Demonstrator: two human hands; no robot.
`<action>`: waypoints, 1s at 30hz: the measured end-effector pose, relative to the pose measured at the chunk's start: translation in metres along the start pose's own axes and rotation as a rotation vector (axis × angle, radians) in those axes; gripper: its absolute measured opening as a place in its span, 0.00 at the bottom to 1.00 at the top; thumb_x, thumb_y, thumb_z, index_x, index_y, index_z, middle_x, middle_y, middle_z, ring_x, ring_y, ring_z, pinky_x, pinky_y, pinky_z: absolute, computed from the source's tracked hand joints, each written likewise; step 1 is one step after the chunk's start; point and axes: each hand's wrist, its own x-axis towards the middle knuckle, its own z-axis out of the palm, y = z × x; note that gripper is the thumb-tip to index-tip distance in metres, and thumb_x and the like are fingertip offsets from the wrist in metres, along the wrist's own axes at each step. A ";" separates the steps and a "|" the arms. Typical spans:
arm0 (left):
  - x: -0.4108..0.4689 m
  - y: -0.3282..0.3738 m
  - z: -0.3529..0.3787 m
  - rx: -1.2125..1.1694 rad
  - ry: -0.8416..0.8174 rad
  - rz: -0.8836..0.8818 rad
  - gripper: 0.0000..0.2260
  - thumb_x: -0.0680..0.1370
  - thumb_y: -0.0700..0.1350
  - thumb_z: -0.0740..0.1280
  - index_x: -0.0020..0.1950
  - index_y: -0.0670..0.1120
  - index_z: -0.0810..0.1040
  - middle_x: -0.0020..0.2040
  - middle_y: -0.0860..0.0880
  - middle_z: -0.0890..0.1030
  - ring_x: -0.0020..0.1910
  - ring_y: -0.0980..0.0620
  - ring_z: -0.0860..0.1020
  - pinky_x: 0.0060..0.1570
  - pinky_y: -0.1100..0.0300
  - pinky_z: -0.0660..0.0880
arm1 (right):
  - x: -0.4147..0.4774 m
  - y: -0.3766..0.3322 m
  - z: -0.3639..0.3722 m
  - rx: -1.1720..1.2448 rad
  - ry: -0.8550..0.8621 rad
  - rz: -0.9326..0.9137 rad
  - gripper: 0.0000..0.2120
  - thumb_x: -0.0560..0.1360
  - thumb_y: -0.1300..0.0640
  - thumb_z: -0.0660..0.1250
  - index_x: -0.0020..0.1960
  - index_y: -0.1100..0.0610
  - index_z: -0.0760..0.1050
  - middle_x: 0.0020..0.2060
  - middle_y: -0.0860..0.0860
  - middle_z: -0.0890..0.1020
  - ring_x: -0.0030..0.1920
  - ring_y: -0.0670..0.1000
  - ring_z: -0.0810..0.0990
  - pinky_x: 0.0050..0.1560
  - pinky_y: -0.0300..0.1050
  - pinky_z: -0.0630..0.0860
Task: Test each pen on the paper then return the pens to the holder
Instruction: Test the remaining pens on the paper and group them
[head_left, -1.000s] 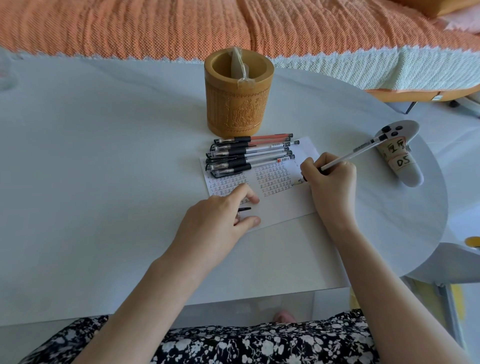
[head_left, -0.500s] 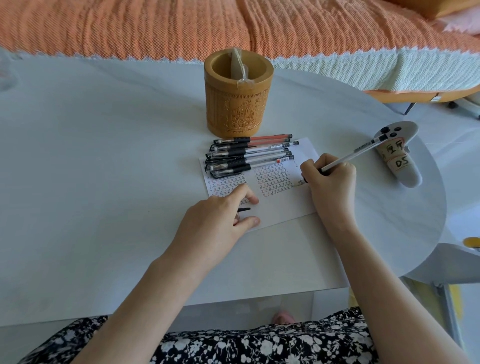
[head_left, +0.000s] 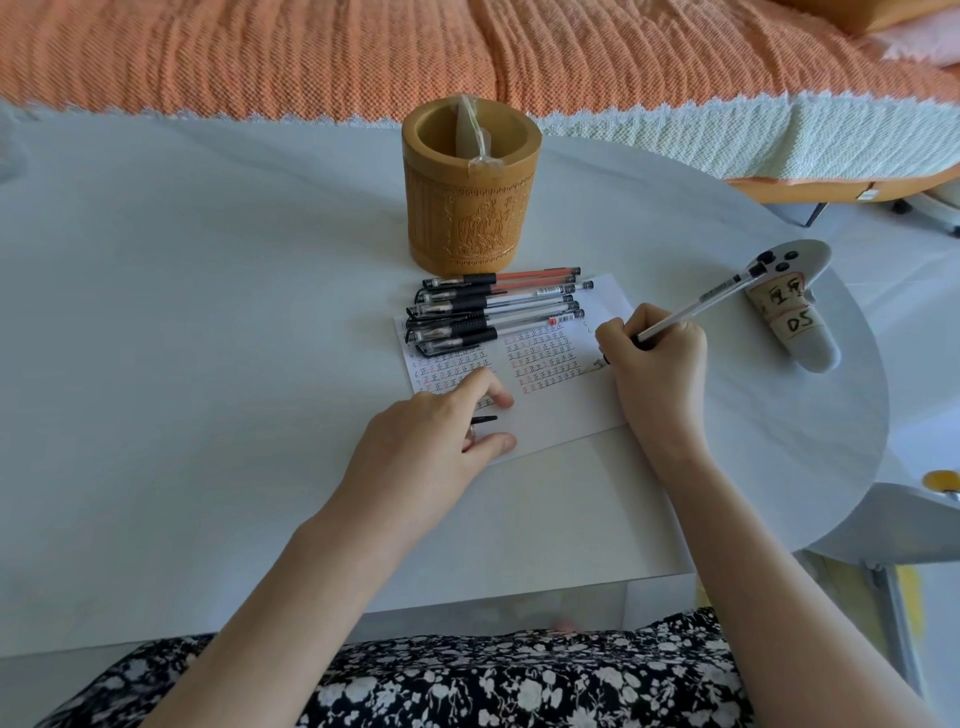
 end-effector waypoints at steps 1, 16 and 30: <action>0.000 0.000 0.000 -0.002 -0.001 -0.001 0.11 0.75 0.58 0.65 0.55 0.60 0.70 0.37 0.56 0.78 0.45 0.55 0.80 0.42 0.61 0.72 | 0.000 0.000 0.000 0.000 0.001 -0.001 0.15 0.68 0.65 0.63 0.31 0.66 0.57 0.30 0.56 0.57 0.34 0.52 0.54 0.34 0.46 0.50; -0.001 0.002 -0.001 0.004 -0.006 -0.008 0.11 0.75 0.58 0.65 0.55 0.59 0.70 0.46 0.52 0.82 0.45 0.55 0.80 0.44 0.59 0.74 | 0.001 0.000 0.000 0.031 0.000 -0.011 0.15 0.68 0.68 0.63 0.31 0.67 0.57 0.29 0.56 0.57 0.32 0.49 0.54 0.31 0.44 0.50; -0.002 0.005 -0.009 -0.440 -0.039 0.065 0.06 0.81 0.45 0.55 0.57 0.52 0.66 0.45 0.56 0.77 0.43 0.61 0.74 0.43 0.70 0.67 | 0.009 -0.014 -0.013 0.521 -0.138 0.234 0.18 0.79 0.57 0.60 0.33 0.63 0.73 0.19 0.48 0.66 0.22 0.48 0.61 0.26 0.38 0.57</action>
